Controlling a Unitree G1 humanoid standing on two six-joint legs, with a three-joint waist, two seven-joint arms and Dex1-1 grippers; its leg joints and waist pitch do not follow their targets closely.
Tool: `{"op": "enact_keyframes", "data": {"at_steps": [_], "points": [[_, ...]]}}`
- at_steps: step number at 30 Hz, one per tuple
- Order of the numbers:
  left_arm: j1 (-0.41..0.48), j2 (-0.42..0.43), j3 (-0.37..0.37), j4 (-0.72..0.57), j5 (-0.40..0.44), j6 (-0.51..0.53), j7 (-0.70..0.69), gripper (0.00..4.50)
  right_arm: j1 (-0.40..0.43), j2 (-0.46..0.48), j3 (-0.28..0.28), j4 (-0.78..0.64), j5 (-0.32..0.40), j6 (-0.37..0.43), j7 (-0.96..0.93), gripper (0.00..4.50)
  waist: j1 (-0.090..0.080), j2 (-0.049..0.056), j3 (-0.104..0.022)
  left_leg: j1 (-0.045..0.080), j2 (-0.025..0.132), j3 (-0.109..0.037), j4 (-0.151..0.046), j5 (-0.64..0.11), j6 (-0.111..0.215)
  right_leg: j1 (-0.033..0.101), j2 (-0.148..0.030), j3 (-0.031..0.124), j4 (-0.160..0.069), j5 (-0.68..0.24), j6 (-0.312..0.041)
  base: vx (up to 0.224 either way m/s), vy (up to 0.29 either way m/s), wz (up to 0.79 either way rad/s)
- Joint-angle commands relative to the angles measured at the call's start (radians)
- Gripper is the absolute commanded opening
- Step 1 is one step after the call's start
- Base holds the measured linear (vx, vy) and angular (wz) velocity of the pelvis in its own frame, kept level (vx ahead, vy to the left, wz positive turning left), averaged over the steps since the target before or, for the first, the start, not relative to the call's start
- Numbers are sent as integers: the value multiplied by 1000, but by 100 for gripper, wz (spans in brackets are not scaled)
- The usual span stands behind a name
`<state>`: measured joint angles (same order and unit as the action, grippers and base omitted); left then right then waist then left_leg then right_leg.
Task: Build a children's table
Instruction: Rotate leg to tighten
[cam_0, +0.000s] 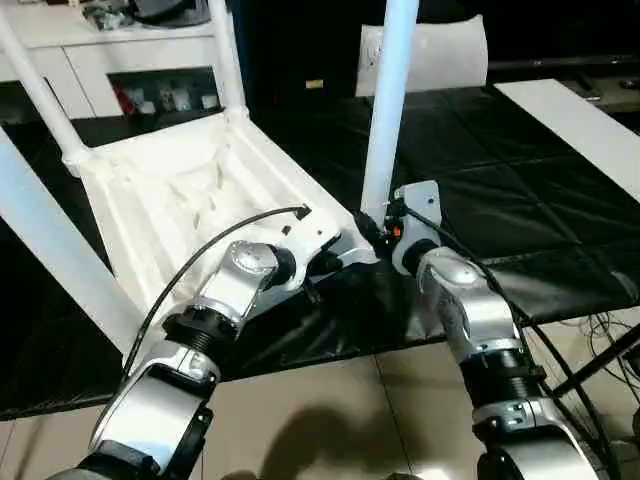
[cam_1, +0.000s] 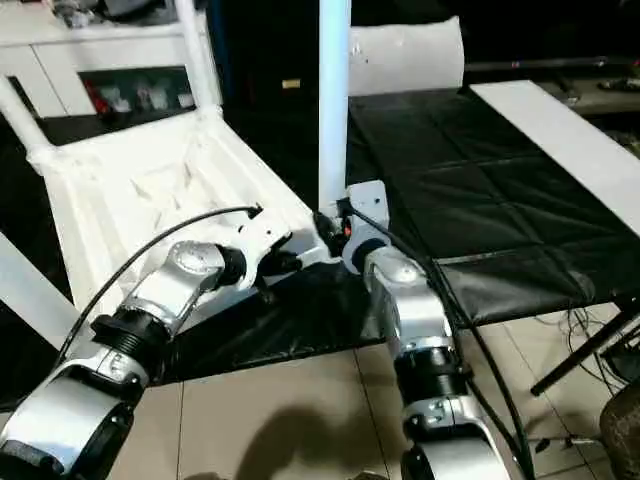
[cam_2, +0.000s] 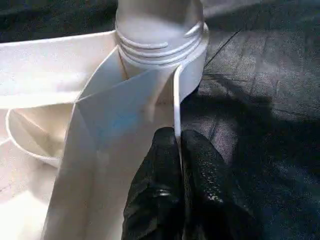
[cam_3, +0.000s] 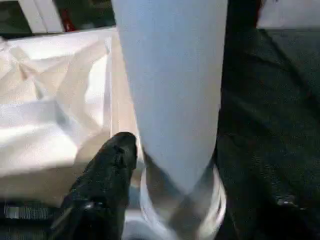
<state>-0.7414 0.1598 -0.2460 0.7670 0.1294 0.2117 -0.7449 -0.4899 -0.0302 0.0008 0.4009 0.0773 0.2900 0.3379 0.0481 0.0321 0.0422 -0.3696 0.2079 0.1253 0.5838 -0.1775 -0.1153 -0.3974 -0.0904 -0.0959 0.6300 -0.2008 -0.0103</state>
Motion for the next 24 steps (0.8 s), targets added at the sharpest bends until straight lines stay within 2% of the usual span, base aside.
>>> {"op": "enact_keyframes", "data": {"at_steps": [1,2,3,5,6,7,9,11,12,15,16,18,21,23,24], "points": [[-9,48,-1,-50,5,-55,-41,0,37,-21,35,-15,33,-23,88,304,7,-4,-67,-8,-1,21,-58,-130,59,76,-43,45,-84,-73,-210,0,0,0],[-1,62,-5,-55,4,-64,-63,0,49,-40,34,-32,40,-36,119,330,5,-5,-66,-9,-1,22,-58,-134,62,76,-42,45,-84,-76,-209,0,0,0],[3,71,-7,-58,3,-70,-79,0,56,-55,34,-44,43,-42,139,330,5,-7,-66,-9,-1,23,-57,-133,66,75,-42,46,-85,-74,-210,0,0,0],[12,92,-18,-63,0,-88,-121,0,69,-88,30,-58,48,-66,189,341,4,-5,-65,-7,2,24,-58,-136,71,72,-43,47,-83,-77,-218,0,0,0],[15,103,-23,-61,1,-101,-135,0,73,-108,28,-61,50,-79,214,341,6,-4,-64,-5,3,25,-57,-144,73,69,-43,47,-84,-84,-222,0,0,0],[17,111,-27,-58,2,-113,-146,0,77,-125,27,-62,51,-90,236,370,9,-5,-65,-3,5,25,-56,-139,75,69,-43,49,-83,-76,-222,0,0,0],[22,129,-36,-53,-2,-152,-189,0,83,-164,33,-64,58,-117,304,380,14,-6,-64,-5,5,26,-56,-138,78,71,-44,49,-82,-73,-222,0,0,0],[37,152,-53,-67,-24,-205,-287,0,87,-220,42,-74,82,-133,415,389,18,-10,-64,-5,4,27,-55,-143,85,70,-44,49,-83,-77,-227,0,0,0],[49,176,-76,-80,-35,-248,-375,0,89,-265,55,-85,105,-132,507,398,21,-8,-66,-5,6,27,-54,-135,91,72,-45,50,-80,-59,-233,0,0,0],[62,209,-108,-89,-42,-306,-485,0,89,-315,76,-98,132,-122,619,422,30,-7,-68,-3,9,27,-52,-111,108,70,-43,50,-72,6,-253,0,0,0],[62,209,-108,-89,-42,-306,-485,0,89,-315,76,-98,132,-122,619,422,35,-6,-68,0,11,28,-52,-112,110,67,-44,50,-70,12,-260,0,0,0],[72,228,-124,-107,-72,-323,-591,0,85,-358,96,-109,160,-105,730,422,43,-7,-67,4,13,30,-53,-130,111,65,-43,49,-70,-1,-269,0,0,0],[72,246,-149,-111,-76,-349,-664,0,77,-386,115,-113,187,-95,829,422,54,-6,-66,5,18,32,-54,-145,105,63,-46,50,-70,-30,-268,0,0,0],[65,256,-162,-103,-65,-374,-687,0,70,-395,127,-104,202,-93,881,390,61,-7,-66,6,19,35,-55,-154,97,61,-46,50,-70,-46,-262,0,0,0],[63,257,-165,-101,-62,-381,-690,0,69,-398,130,-102,207,-90,893,390,62,-8,-66,6,19,36,-55,-155,95,60,-47,50,-70,-49,-261,0,0,0]]}}
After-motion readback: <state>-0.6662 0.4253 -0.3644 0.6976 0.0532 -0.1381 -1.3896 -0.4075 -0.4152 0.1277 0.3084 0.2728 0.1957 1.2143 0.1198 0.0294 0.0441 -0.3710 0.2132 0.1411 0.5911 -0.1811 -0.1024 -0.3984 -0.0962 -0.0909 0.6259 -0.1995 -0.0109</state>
